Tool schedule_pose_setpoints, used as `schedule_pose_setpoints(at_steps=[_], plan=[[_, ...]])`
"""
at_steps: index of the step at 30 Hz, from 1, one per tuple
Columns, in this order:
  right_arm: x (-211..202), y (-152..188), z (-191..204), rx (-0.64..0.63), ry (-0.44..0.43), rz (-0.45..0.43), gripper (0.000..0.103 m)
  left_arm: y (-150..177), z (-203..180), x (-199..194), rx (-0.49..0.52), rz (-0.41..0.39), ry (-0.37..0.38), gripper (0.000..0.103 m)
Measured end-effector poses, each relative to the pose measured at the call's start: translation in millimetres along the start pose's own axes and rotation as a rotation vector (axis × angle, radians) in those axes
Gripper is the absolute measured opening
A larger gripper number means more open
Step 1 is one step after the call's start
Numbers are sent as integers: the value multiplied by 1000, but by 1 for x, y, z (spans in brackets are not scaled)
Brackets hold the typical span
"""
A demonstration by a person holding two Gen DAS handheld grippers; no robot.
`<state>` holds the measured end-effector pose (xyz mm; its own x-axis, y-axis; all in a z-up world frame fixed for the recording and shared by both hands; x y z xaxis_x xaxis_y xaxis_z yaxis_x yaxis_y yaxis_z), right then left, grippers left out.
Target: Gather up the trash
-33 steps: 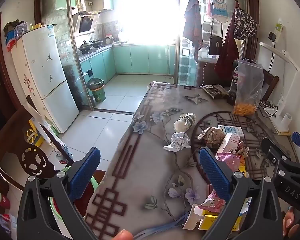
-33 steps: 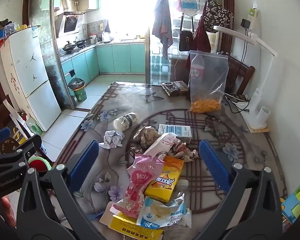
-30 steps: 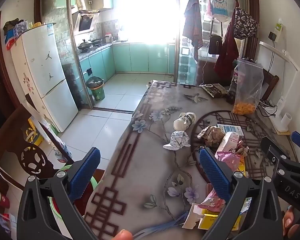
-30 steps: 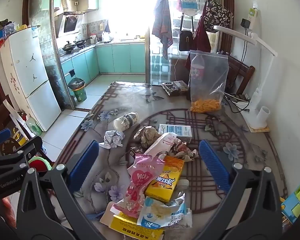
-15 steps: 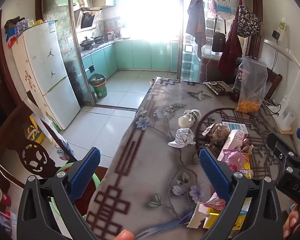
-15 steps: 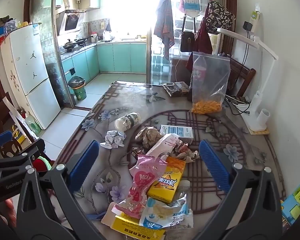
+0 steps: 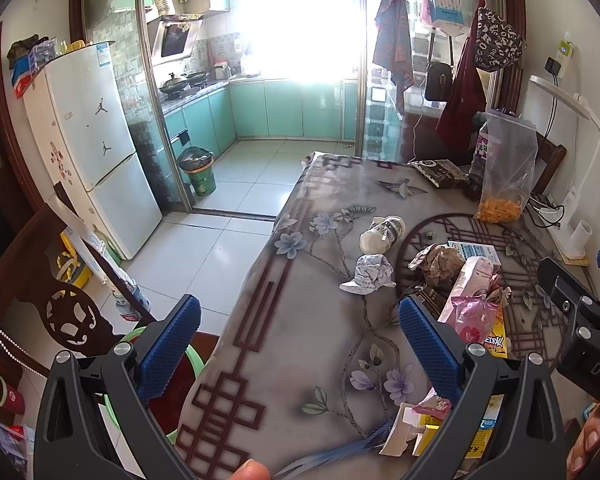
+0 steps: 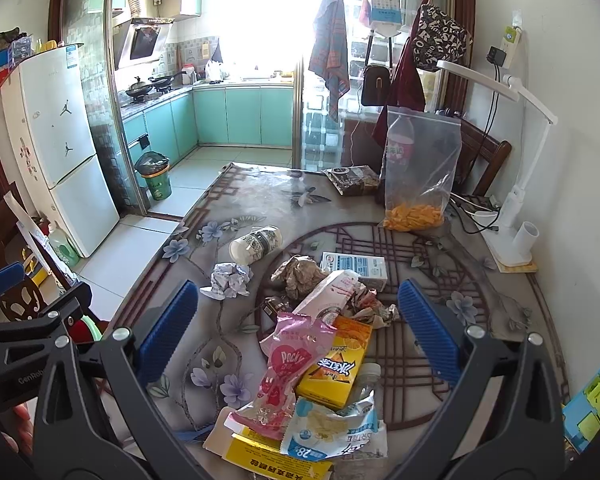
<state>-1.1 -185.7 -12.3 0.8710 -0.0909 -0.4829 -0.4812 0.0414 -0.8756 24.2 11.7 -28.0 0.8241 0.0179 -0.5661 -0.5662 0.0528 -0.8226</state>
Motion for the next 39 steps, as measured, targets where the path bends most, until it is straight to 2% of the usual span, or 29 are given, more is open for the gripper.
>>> schedule_pose_setpoints(at_steps=[22, 39], plan=[[2, -5, 5, -3, 0, -4, 99, -7, 5, -4, -9, 0, -4, 95], [0, -3, 4, -2, 0, 0, 99, 0, 3, -1, -10, 9, -7, 95]])
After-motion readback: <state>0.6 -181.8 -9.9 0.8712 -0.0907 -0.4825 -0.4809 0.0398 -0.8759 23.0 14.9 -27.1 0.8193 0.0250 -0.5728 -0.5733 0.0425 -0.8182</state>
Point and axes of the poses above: each gripper's, at about its wrist camera, not at the fingertips, and x roughly the way its jaws point, z to its left, y to its underside, the point moved 2 cm from there along x, roughly the way its jaws point, and after that the axes turned 8 degrees about -z, right-handed, at the moved point
